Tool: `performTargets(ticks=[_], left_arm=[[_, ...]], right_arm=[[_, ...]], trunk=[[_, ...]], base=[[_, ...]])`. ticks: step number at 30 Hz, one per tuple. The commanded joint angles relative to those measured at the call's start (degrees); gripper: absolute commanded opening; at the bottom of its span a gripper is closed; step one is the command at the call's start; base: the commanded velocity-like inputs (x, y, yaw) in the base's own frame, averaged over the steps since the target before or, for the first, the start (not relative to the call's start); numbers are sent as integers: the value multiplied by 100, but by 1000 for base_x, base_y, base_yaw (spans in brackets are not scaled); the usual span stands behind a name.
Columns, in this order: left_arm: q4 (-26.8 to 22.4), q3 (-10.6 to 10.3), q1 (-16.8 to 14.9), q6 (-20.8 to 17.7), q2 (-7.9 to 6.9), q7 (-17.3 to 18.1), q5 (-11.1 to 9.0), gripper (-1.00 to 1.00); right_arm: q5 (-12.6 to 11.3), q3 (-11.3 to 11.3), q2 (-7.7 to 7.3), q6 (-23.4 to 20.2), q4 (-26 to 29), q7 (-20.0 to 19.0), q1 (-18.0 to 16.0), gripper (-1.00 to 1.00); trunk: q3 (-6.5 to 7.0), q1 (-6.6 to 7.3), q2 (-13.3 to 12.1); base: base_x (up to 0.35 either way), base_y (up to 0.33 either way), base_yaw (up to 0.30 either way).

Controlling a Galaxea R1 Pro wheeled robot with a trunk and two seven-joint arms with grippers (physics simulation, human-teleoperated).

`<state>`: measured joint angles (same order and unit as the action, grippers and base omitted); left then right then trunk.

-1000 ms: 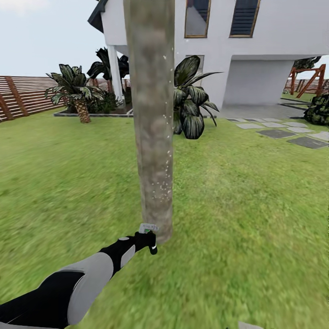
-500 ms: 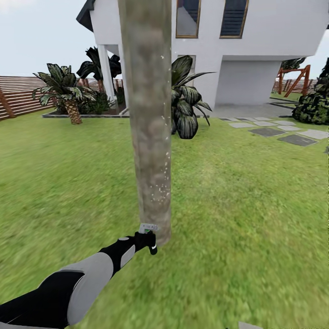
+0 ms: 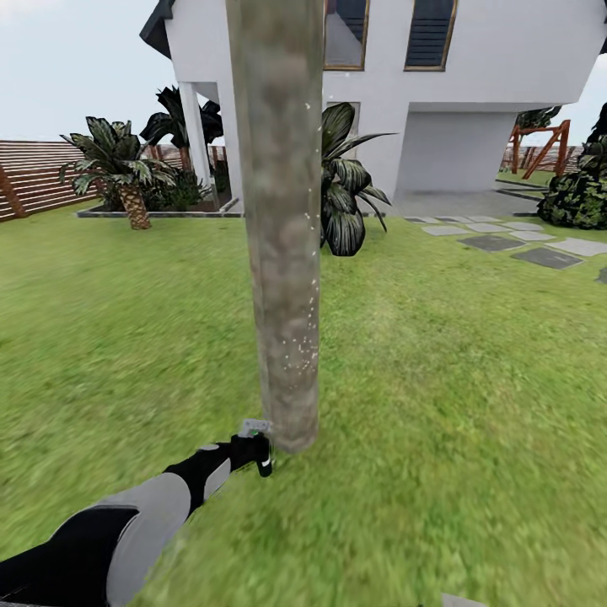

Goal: In the garden, pick up the pesticide atomizer on the floor and spray pesticide onto both trees until each tree trunk is fully covered.

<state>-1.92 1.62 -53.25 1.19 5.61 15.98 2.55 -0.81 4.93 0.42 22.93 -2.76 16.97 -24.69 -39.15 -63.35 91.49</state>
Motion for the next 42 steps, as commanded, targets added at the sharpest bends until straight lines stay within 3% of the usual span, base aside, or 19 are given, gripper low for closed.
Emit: performTargets(ticks=[1,4,9,12,13,14,15,17,18,20,24,29,34,38,42], left_arm=[[-11,20,-3,5,-72,45,-7,-100],[-289,-14,-2,-238,-167,95,-125,-100],[-3066,-36,-1,-3083,-229,100,-173,-100],[-4051,-51,-1,-3656,-212,99,-174,-100],[-4292,-53,-1,-3952,-208,99,-171,-100],[-4585,-55,-7,-4540,-204,94,-174,-100],[-4739,-55,-18,-4894,-203,93,-171,-100],[-4931,-56,-179,-5355,-201,99,-171,-100],[-4948,-56,-258,-5426,-201,101,-170,-100],[-4969,-56,-766,-5662,-201,112,-162,-100],[-4922,-41,-1208,-5794,-203,122,-169,-100],[-4897,-10,-1294,-5805,-207,124,-167,-100],[-4928,-125,-1302,-5805,-189,123,-165,-100],[-4983,-148,-1365,-5815,82,117,-155,-100],[-4903,-153,-2084,-5833,188,116,-145,-100]], right_arm=[[-7,43,-6,54,-22,-10,-9,100],[-3,43,-13,41,-22,-10,-9,100],[1,43,-15,37,-22,-9,-9,100],[1,43,-15,37,-22,-9,-9,100],[1,43,-15,36,-22,-9,-9,100],[2,43,-15,36,-22,-9,-9,100],[2,43,-15,40,-22,-9,-9,100],[2,43,-15,38,-22,-10,-9,100],[2,43,-15,39,-22,-10,-9,100],[1,43,-15,37,-22,-7,-9,100],[0,43,-15,37,-22,-5,-9,100],[1,41,-15,37,-22,-7,-9,100],[2,37,-15,36,-22,-8,-9,100],[2,35,-15,36,-22,-9,-9,100],[2,34,-15,37,-22,-9,-9,100]], trunk=[[-5,0,3],[-5,0,3],[-5,0,3],[-5,0,3],[-5,0,3],[-5,0,3],[-5,0,3],[-5,0,3],[-5,0,3],[-5,0,3],[-5,0,3],[-5,0,3],[-5,0,3],[-5,0,3],[-5,0,3]], base=[[-1,1,0],[0,0,0],[0,0,0],[0,0,0],[0,0,0],[0,0,0],[0,0,0],[0,0,0],[0,0,0],[0,0,0],[0,0,0],[-159,0,0],[-157,0,0],[-18,0,0],[-2,0,0]])
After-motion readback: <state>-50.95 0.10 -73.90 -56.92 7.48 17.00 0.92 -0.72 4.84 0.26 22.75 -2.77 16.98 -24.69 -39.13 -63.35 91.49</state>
